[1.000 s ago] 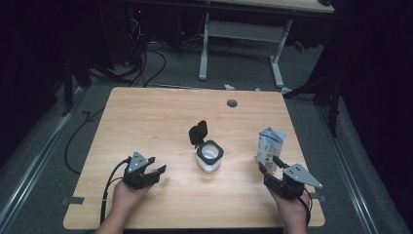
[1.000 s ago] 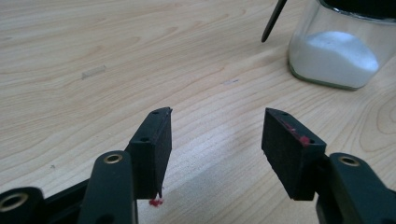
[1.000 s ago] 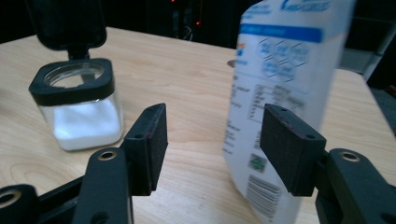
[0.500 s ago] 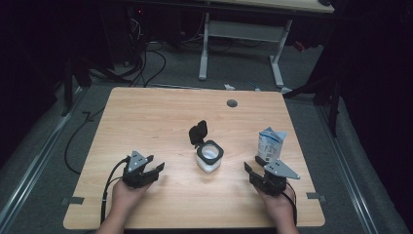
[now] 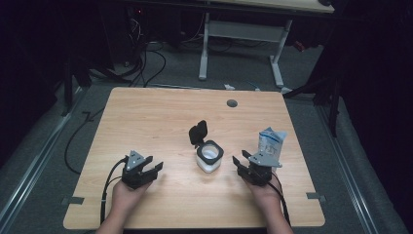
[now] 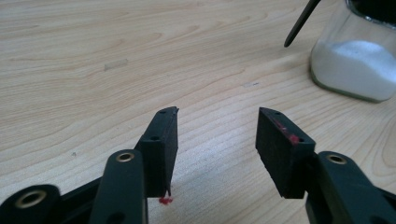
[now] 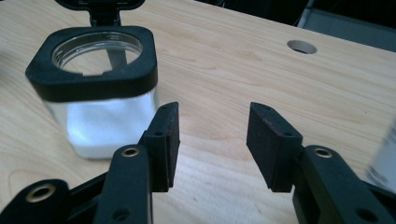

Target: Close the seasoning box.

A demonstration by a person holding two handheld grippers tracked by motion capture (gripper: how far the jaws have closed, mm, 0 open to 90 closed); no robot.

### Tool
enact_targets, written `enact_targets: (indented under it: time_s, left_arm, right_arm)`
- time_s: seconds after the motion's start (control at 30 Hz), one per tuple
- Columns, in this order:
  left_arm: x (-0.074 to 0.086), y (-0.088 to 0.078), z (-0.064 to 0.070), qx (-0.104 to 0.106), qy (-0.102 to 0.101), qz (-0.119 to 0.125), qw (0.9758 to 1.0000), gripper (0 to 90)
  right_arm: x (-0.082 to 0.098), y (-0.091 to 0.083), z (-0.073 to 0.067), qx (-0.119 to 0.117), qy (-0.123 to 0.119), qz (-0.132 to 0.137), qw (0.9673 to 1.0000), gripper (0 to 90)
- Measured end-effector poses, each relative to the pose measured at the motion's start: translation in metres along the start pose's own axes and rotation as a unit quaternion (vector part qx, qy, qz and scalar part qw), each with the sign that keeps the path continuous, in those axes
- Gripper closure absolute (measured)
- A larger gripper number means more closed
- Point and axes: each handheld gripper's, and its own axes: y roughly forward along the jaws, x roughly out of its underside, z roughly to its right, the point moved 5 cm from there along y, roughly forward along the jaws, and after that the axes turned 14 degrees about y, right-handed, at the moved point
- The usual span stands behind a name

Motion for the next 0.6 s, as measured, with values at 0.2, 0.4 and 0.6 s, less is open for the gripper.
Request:
enact_targets:
  time_s: [0.2,0.4,0.6]
  left_arm:
    - [-0.005,0.001,-0.001,-0.01,-0.013,0.012,0.9998,54.2]
    - [-0.018,0.008,0.004,-0.006,-0.018,0.015,0.9997,66.7]
    - [-0.04,0.022,0.012,0.006,-0.019,0.022,0.9996,75.5]
  right_arm:
    - [-0.002,0.014,-0.004,0.003,0.005,-0.003,1.0,60.0]
    - [0.003,0.013,-0.009,-0.014,-0.002,-0.011,0.9998,64.3]
    - [0.012,0.013,-0.012,-0.021,0.001,-0.021,0.9996,72.4]
